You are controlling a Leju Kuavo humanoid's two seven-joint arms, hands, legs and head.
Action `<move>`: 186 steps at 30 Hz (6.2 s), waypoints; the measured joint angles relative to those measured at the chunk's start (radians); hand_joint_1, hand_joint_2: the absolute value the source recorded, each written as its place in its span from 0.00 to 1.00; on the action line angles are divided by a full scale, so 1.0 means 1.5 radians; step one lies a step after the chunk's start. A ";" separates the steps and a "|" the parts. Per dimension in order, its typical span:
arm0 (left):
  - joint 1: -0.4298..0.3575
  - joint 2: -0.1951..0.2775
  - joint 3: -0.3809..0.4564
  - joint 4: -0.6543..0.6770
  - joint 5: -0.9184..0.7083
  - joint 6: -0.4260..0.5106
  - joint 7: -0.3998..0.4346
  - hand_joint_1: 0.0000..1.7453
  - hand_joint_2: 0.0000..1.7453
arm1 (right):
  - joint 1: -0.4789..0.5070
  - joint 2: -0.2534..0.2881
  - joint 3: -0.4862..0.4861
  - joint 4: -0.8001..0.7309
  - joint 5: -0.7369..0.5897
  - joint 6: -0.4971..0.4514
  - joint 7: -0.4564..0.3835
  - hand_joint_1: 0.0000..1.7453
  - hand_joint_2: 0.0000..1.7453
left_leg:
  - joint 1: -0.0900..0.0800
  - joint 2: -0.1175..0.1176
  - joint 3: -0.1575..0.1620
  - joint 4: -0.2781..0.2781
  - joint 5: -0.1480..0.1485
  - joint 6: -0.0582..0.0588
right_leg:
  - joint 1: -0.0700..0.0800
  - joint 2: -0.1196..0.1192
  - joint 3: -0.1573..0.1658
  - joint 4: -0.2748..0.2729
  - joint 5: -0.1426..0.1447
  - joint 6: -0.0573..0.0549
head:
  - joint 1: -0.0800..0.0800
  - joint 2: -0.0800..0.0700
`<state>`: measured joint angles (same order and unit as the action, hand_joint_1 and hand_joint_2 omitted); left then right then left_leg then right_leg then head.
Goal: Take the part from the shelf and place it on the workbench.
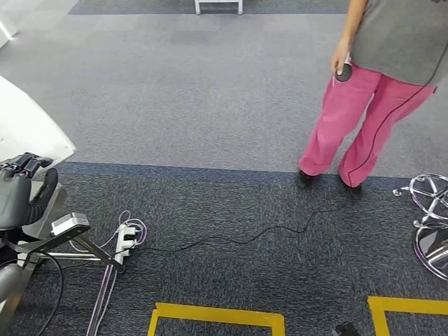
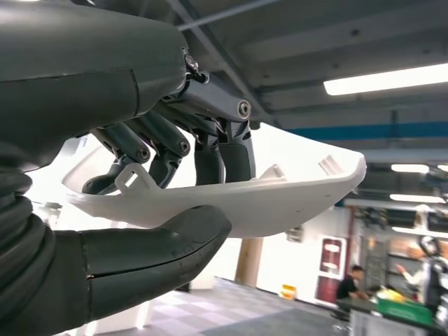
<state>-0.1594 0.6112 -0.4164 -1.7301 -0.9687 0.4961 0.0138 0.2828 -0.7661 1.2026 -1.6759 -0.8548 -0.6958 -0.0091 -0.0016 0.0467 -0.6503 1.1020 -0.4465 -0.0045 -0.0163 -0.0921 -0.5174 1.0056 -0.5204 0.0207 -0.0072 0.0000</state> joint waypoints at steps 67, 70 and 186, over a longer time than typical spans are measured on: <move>-0.010 -0.029 0.011 0.002 -0.006 0.013 0.022 1.00 1.00 | 0.002 0.009 -0.018 0.004 0.015 0.000 0.008 0.00 0.00 | -0.004 -0.011 0.030 -0.060 0.002 0.025 | 0.006 -0.010 0.000 0.000 -0.011 0.019 | 0.010 0.000; -0.013 -0.030 0.011 0.002 -0.006 0.012 0.021 1.00 1.00 | 0.003 0.009 -0.018 0.004 0.014 0.000 0.009 0.00 0.00 | -0.001 -0.035 0.032 -0.063 0.004 0.034 | 0.002 0.053 -0.059 0.115 -0.067 0.023 | 0.014 0.000; -0.324 -0.189 -0.289 0.381 -0.106 -0.469 0.161 1.00 1.00 | -0.179 0.035 0.182 0.080 -0.117 0.001 -0.041 0.00 0.00 | 0.001 -0.033 0.035 -0.058 -0.007 0.014 | 0.003 0.051 -0.016 -0.014 0.016 0.013 | 0.010 0.000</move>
<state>-0.6453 0.3285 -0.8492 -1.1592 -1.1274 -0.2067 0.2560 0.0142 -0.7130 1.4750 -1.5554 -1.0310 -0.6945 -0.0700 0.0000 -0.0032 -0.5978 1.0156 -0.4577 0.0168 -0.0119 -0.0153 -0.5408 0.9847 -0.4958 0.0399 0.0073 0.0000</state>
